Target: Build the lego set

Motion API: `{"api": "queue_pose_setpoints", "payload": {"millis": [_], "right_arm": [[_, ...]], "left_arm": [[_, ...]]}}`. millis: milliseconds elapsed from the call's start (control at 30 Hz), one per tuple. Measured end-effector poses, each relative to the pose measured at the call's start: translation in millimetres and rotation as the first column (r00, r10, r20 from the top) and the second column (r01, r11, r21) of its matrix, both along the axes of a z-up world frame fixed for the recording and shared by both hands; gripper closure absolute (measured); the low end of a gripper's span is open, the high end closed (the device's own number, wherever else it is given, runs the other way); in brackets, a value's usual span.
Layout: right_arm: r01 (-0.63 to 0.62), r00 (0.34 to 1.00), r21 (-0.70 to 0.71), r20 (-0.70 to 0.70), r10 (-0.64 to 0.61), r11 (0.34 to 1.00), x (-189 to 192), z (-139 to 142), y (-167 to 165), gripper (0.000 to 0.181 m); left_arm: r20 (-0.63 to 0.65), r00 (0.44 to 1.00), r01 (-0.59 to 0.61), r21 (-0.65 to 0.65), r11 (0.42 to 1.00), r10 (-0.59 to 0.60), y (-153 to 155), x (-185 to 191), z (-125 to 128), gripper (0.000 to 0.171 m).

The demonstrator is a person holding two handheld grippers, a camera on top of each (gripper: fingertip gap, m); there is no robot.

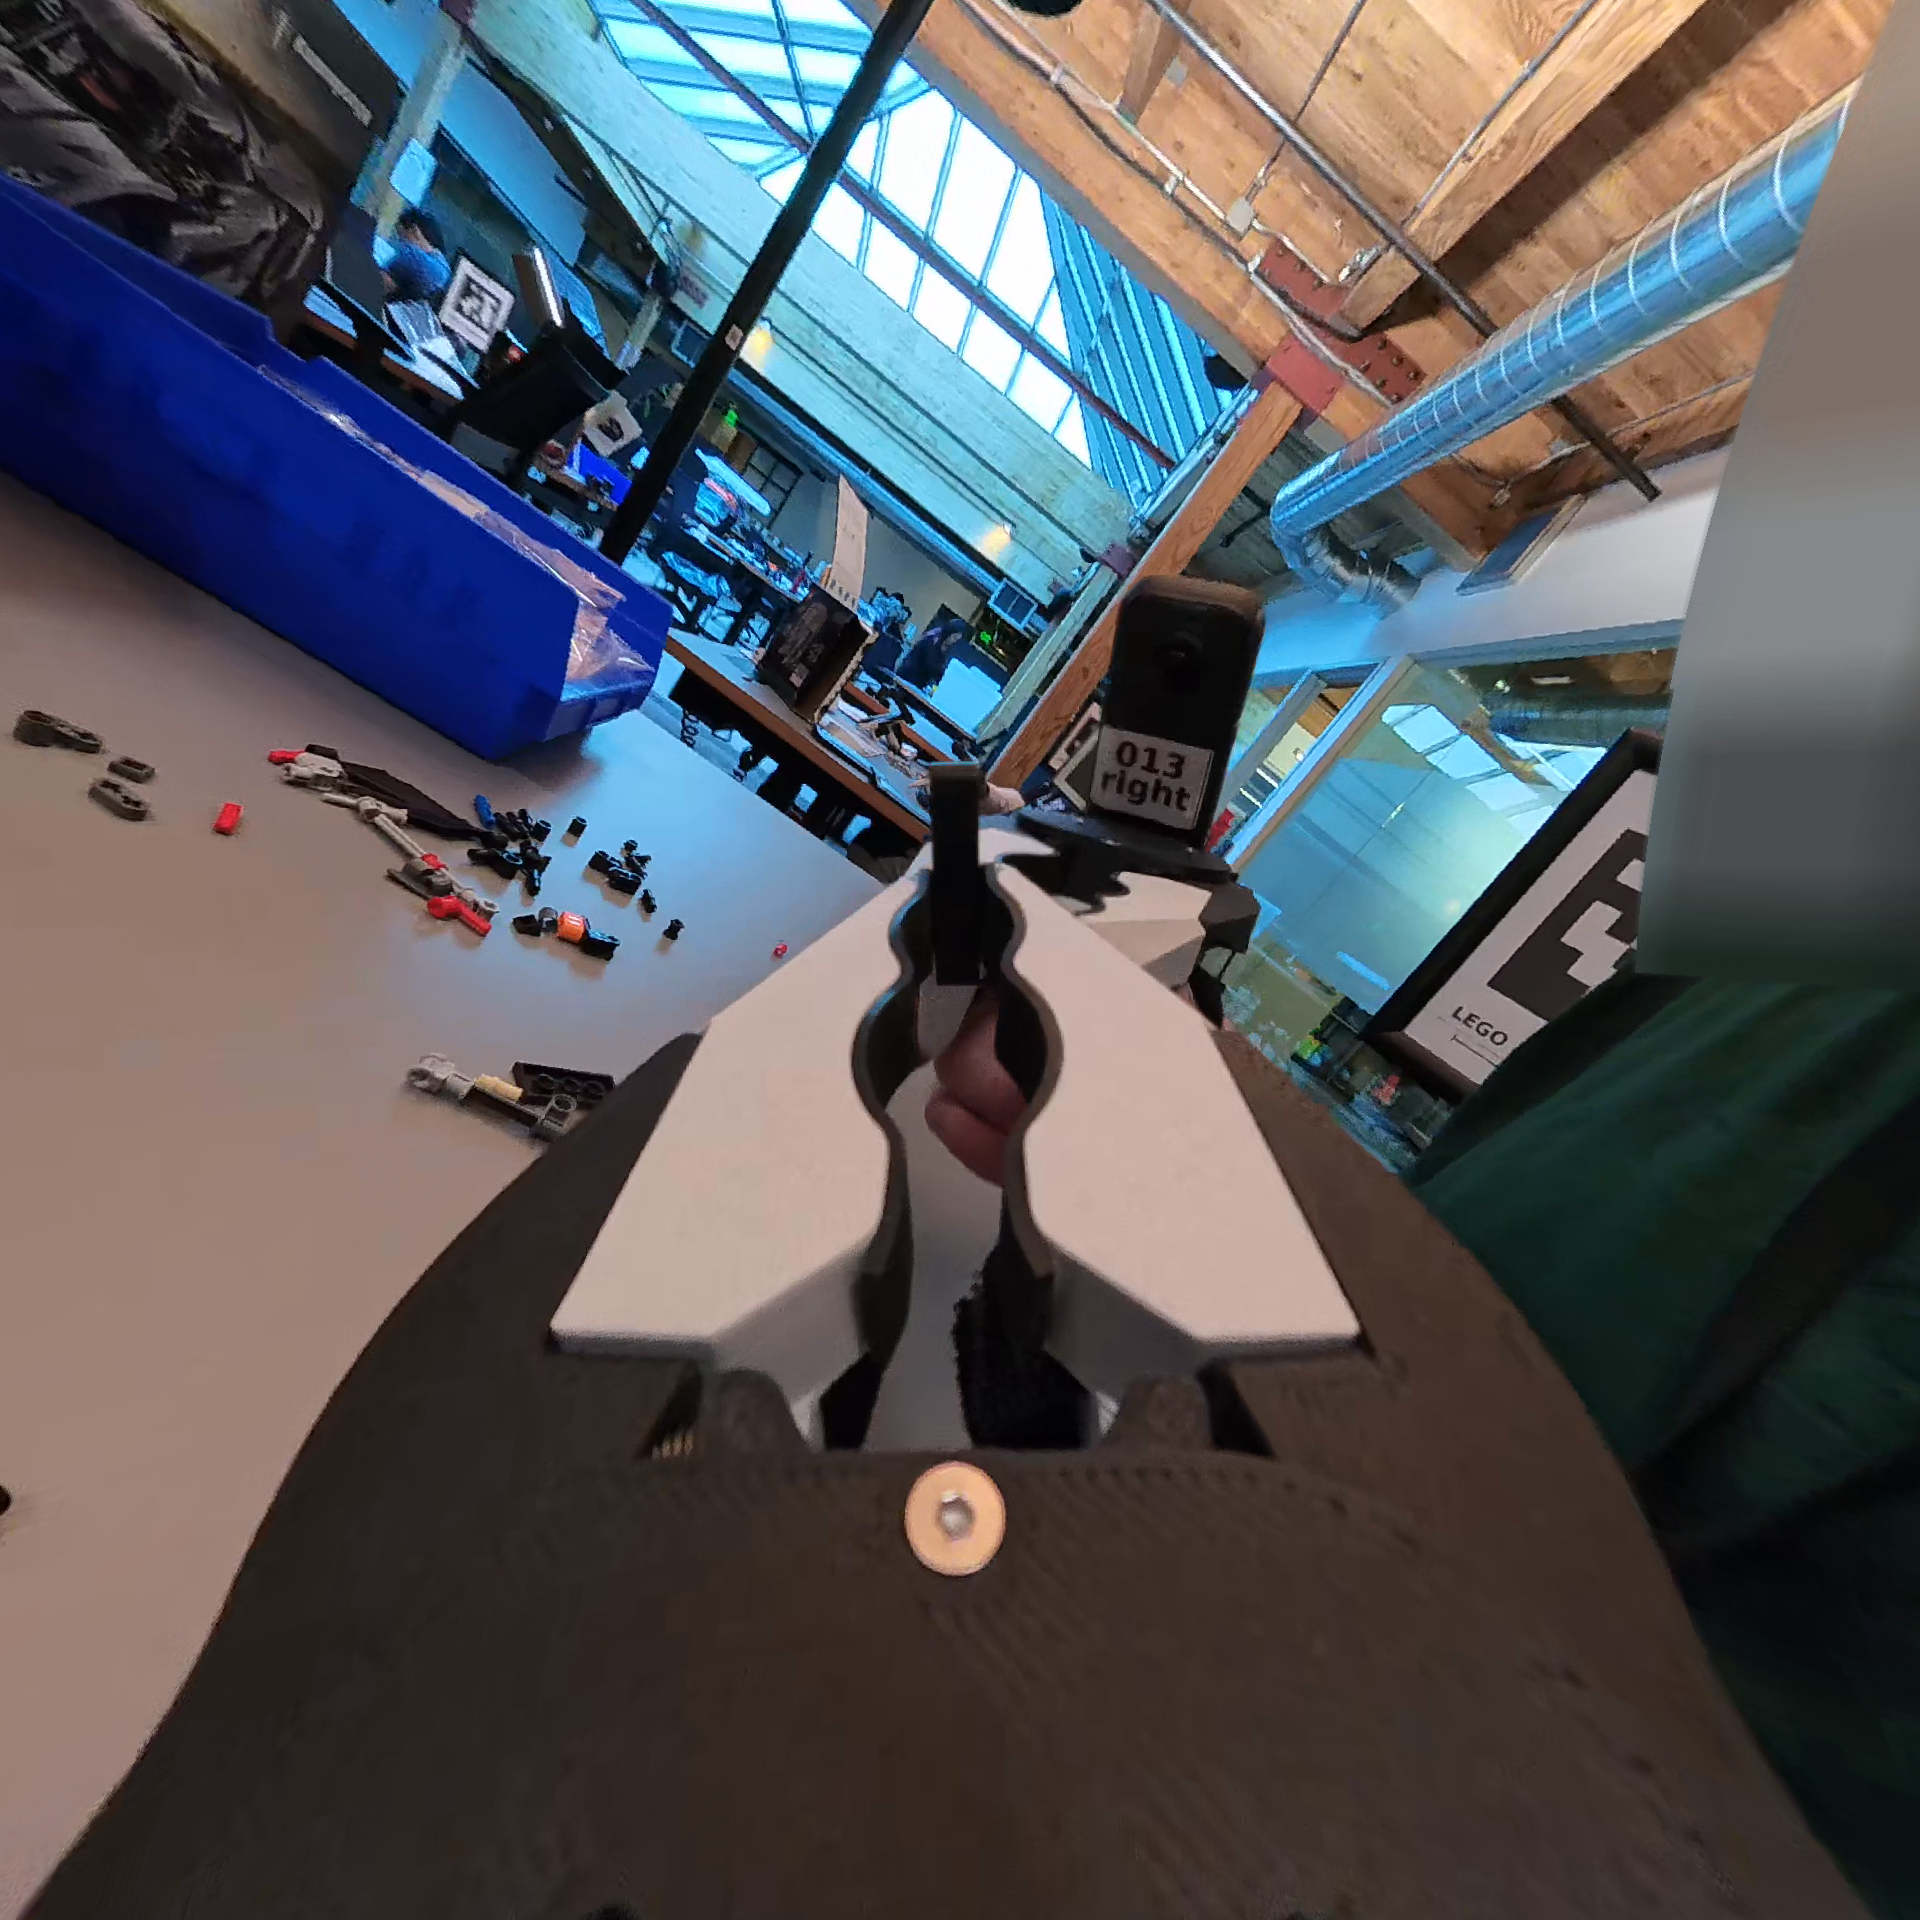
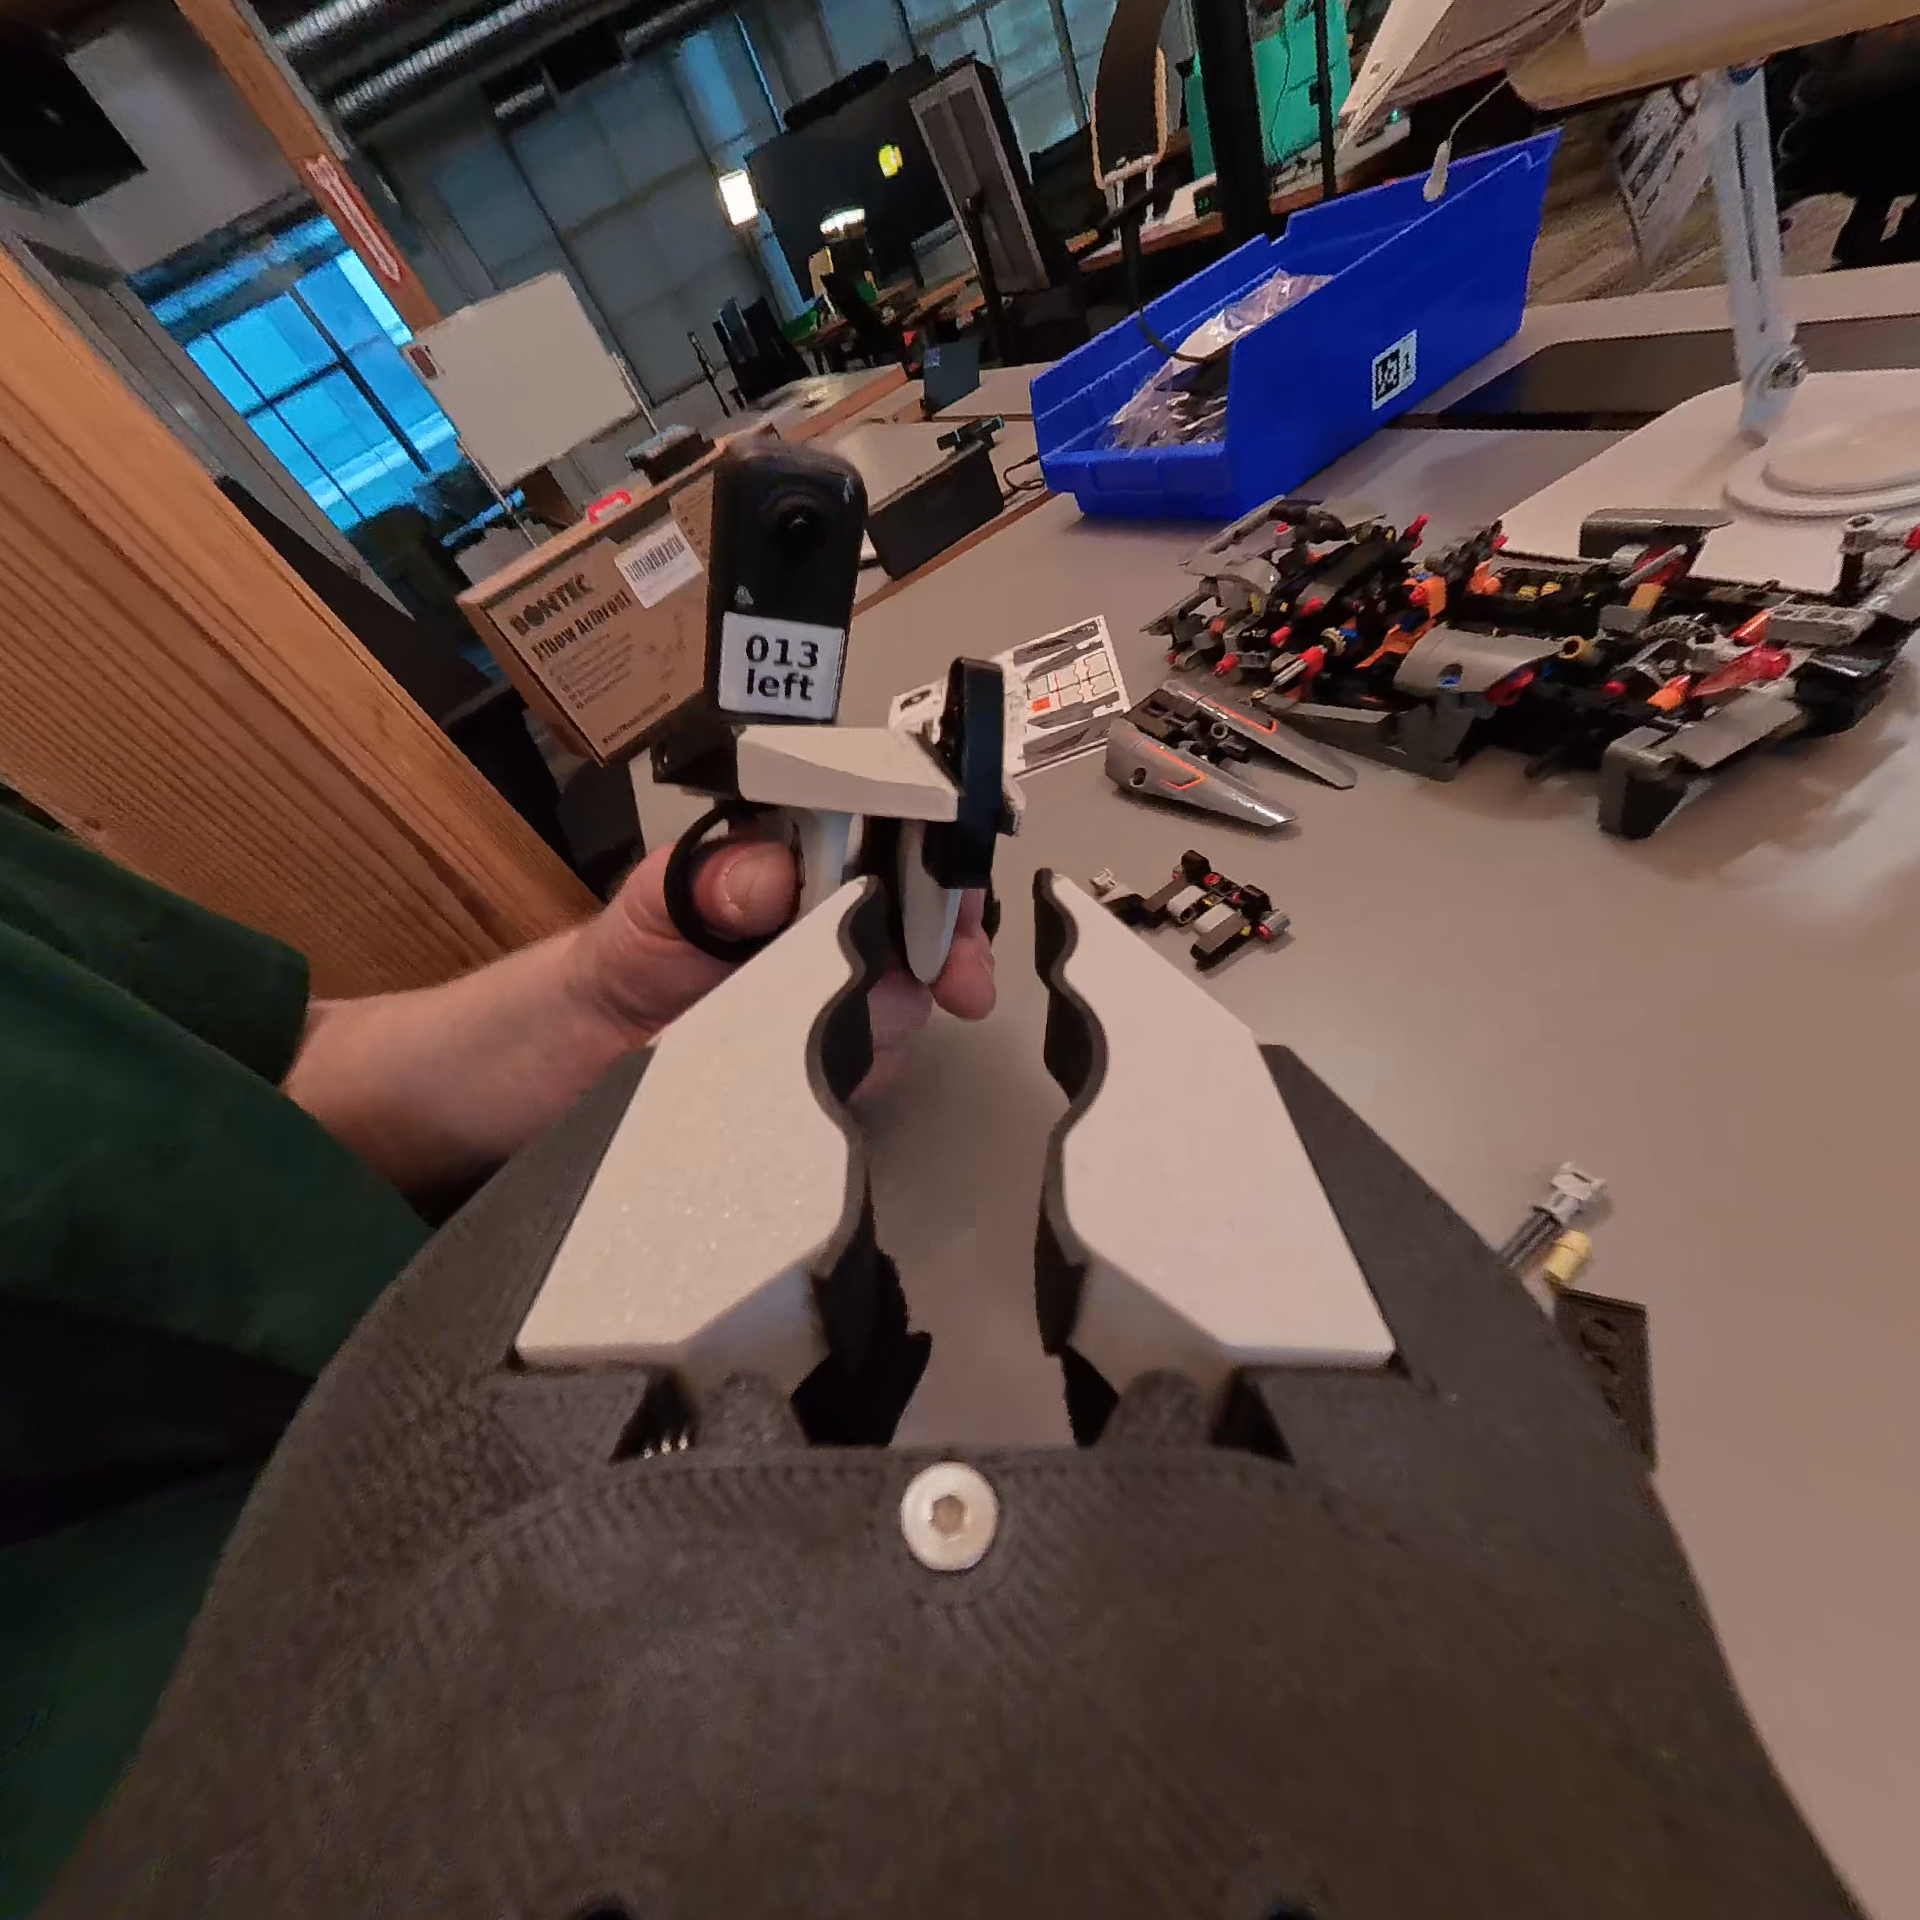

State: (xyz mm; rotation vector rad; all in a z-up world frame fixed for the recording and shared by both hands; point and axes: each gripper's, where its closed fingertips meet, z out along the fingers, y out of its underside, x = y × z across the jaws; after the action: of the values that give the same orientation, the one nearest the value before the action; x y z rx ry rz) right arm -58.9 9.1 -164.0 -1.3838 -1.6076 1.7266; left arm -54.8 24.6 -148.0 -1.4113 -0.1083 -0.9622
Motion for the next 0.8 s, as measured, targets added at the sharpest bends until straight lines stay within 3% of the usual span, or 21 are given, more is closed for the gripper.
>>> {"api": "queue_pose_setpoints", "payload": {"millis": [167,300,667,800], "right_arm": [[-0.03,0.999,-0.19,-0.032,0.024,0.981,-3,12,0,0.166],[-0.057,0.997,-0.243,-0.06,0.043,0.968,-4,16,-3,0.174],[-0.001,0.999,-0.073,-0.043,-0.002,0.997,5,15,-1,0.176],[0.044,0.998,0.093,0.037,-0.048,0.995,27,-2,12,0.176]], "left_arm": [[0.03,1.0,-0.004,0.057,0.998,0.002,0,4,5,0.165],[0.056,0.998,-0.006,0.086,0.996,0.001,-1,3,9,0.166],[0.01,1.0,-0.029,0.067,0.997,0.028,-7,-1,9,0.157],[-0.031,0.997,-0.069,0.027,0.997,0.07,-13,-13,5,0.149]]}}
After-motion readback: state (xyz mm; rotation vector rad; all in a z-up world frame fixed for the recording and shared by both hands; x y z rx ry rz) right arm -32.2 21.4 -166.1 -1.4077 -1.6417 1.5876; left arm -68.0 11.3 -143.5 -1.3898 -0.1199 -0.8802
